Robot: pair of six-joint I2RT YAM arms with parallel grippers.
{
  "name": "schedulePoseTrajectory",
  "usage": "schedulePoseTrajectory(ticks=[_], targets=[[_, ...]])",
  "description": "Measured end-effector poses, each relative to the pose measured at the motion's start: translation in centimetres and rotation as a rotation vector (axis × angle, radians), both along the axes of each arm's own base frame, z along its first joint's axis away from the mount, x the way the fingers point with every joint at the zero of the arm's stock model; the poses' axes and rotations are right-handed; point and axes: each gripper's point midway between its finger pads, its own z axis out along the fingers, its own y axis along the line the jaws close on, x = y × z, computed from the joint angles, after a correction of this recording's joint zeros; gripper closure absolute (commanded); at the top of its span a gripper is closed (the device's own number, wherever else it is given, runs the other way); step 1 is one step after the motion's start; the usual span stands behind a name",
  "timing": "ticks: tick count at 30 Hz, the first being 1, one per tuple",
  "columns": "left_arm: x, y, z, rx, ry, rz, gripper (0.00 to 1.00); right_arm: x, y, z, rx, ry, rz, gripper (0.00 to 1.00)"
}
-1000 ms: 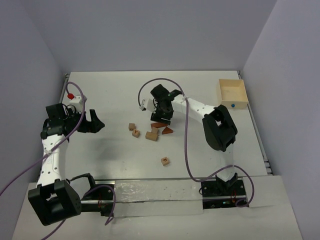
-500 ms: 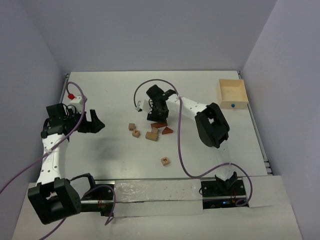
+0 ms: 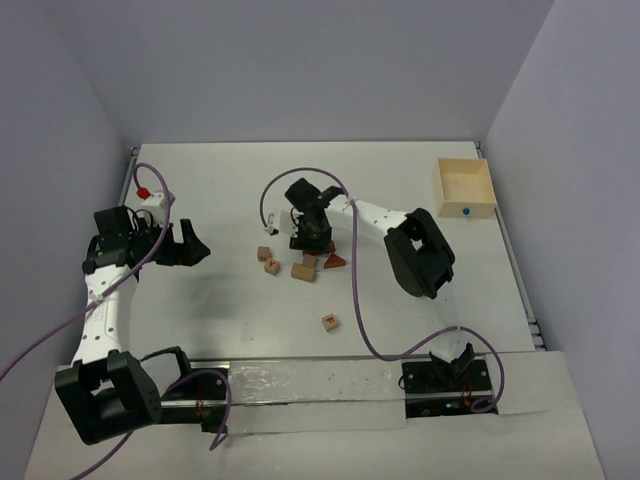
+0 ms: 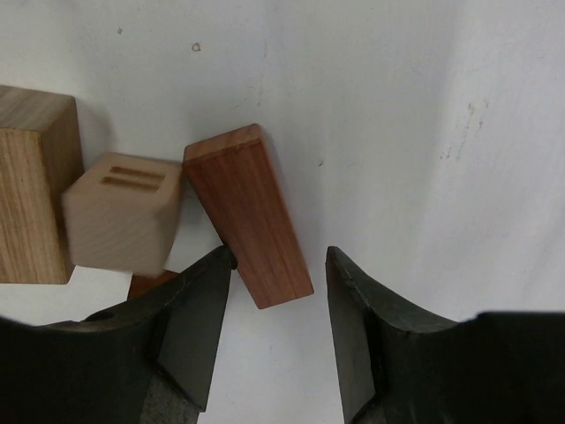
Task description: Build the wood block tower
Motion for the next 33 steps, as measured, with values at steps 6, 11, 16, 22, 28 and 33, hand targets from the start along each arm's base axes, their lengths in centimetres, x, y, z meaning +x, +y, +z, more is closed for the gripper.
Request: schedulePoseTrajectory(ticks=[6,11,16,22,28,33], targets=[[0.0,0.0,0.0,0.0,0.0,0.0,0.01,-0.5,0.2,-0.3,0.002,0.024,0.012,0.63],[0.0,0.0,0.0,0.0,0.0,0.0,0.01,-1.0,0.3,-0.6,0.005,0.031,0.024,0.64],[0.0,0.0,0.0,0.0,0.0,0.0,0.01,-1.4,0.1,-0.7,0.004,-0.003,0.043,0.65],[0.0,0.0,0.0,0.0,0.0,0.0,0.01,-1.9,0.2,-0.8,0.012,-0.026,0.047,0.72],[0.0,0.0,0.0,0.0,0.0,0.0,0.01,-3.0,0.3,-0.7,0.037,0.004,0.042,0.71],[0.0,0.0,0.0,0.0,0.0,0.0,0.01,-4.3,0.5,-0.6,0.05,0.066,0.056,0.67]])
